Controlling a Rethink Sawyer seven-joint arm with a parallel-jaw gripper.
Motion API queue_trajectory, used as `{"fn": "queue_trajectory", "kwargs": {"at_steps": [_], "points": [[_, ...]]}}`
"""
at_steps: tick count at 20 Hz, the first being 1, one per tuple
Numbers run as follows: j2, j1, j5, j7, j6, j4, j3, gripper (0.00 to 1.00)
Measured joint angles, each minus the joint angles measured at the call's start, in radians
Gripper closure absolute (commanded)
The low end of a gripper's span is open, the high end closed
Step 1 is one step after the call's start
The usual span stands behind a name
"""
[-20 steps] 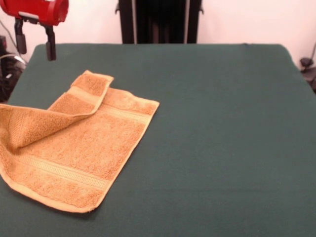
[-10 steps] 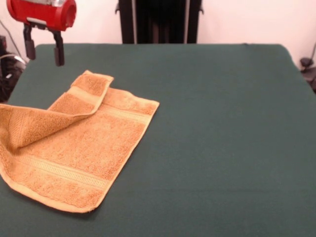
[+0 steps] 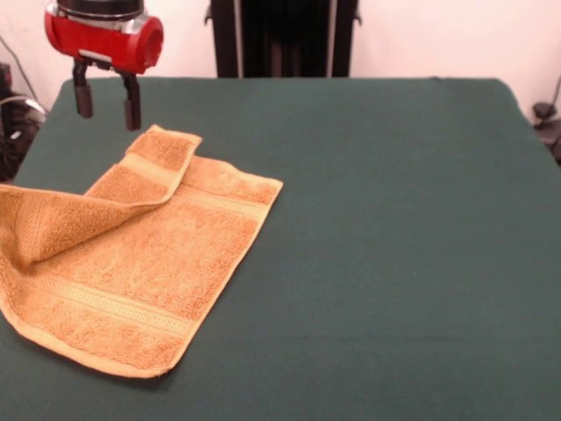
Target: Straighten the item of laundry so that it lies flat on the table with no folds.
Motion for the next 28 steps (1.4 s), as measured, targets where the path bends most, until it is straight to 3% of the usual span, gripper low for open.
{"fn": "queue_trajectory", "kwargs": {"at_steps": [8, 28], "points": [[-0.001, 0.015, 0.031, 0.063, 0.0, 0.0, -0.011, 0.0], [-0.001, -0.005, 0.05, 0.09, 0.017, -0.004, -0.012, 0.0]]}}
